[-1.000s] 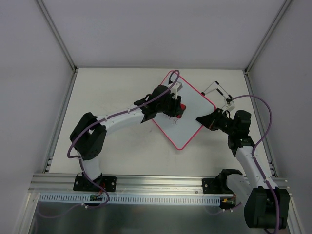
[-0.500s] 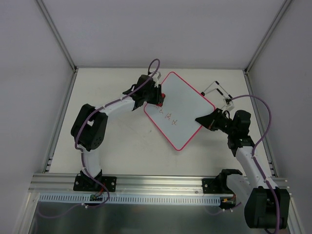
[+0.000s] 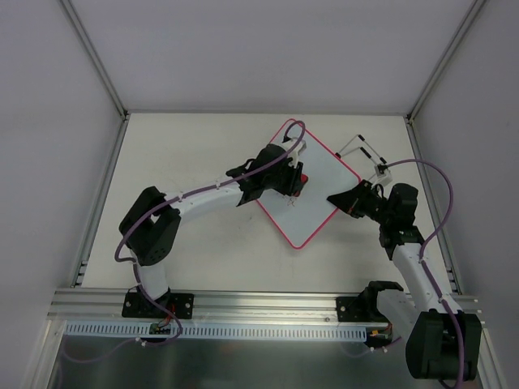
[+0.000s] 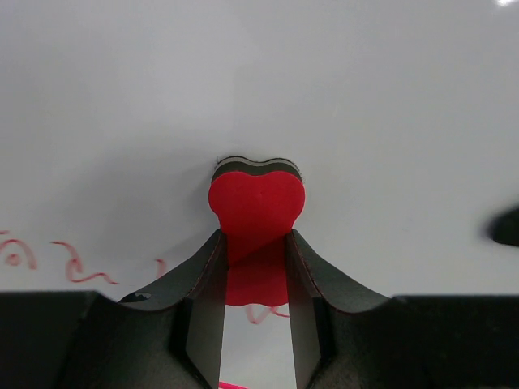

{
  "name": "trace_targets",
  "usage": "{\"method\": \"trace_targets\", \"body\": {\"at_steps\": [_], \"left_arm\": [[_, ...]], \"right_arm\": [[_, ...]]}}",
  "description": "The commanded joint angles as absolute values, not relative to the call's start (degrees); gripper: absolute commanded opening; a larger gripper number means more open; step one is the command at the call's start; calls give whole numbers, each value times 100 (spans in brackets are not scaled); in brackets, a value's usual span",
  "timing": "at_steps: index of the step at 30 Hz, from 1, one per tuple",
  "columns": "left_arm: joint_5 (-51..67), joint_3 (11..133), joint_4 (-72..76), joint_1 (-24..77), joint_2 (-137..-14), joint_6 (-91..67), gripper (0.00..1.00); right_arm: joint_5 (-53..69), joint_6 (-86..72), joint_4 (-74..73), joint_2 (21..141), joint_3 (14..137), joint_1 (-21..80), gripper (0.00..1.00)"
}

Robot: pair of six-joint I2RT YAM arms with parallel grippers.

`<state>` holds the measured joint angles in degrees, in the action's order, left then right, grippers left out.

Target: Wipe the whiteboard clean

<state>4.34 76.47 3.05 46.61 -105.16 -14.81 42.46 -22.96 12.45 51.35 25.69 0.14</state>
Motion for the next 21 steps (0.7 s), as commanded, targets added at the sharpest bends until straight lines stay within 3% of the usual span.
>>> {"method": "trace_targets", "body": {"at_steps": [1,6,21], "left_arm": [[1204,7269,62,5422,-10688,-1731,0],[678,7093,62,5344,-10530,-1907,0],[483,6934,149,3166,-10819,-2294,0]], "right_arm": [[5634,-2144,2171,5018,2821,272,0],[5686,-2197,2162,5062,2848,273,0],[6003,-2382,2171,5080,2953,281,0]]}}
